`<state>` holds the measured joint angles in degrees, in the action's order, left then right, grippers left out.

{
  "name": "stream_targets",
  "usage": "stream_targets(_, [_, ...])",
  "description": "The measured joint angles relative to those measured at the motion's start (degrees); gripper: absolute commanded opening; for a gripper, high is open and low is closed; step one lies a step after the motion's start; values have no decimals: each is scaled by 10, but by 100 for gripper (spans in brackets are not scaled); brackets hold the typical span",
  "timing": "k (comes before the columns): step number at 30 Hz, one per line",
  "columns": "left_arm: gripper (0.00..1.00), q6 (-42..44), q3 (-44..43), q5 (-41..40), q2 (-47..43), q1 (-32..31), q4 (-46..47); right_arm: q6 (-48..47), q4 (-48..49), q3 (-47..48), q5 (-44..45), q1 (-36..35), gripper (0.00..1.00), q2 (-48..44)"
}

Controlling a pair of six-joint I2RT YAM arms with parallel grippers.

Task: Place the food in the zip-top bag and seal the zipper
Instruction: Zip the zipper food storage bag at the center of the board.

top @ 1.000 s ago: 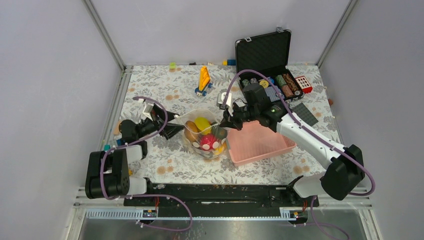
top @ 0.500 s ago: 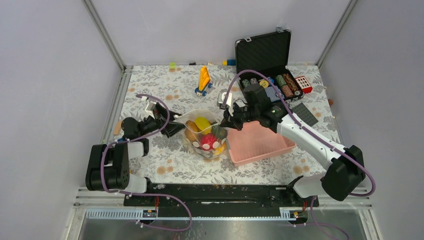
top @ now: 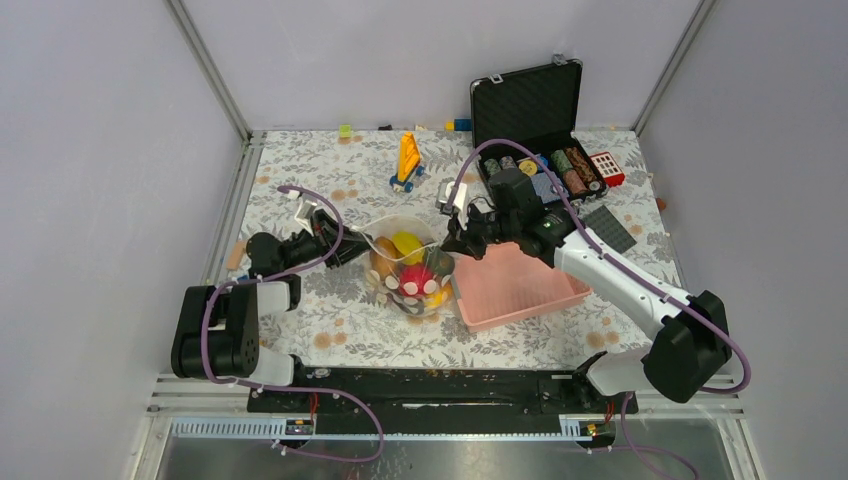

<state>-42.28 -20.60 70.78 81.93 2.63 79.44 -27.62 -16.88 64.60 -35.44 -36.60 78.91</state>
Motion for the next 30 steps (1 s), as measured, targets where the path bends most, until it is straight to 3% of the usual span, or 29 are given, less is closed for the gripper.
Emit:
stream_targets(3, [15, -2, 0, 0, -1, -1, 0, 14, 12, -5, 12, 0, 0, -2])
stream_targets(6, [0, -7, 0, 2, -14, -1, -3, 39, 31, -21, 43, 3, 0, -11])
stream_targets(15, [0, -27, 7, 6, -76, -6, -3, 200, 117, -102, 186, 14, 4, -59])
stream_targets(20, [0, -39, 17, 8, -104, -10, -3, 294, 182, -153, 210, 13, 26, -81])
stream_targets(23, [0, -50, 21, 10, -121, -7, -2, 304, 207, -181, 207, 18, 58, -99])
stream_targets(25, [0, -58, 21, 12, -130, -5, -2, 295, 211, -191, 188, 23, 72, -110])
stream_targets(30, [0, -71, 24, 23, -149, -5, -2, 263, 220, -186, 118, 26, 84, -137])
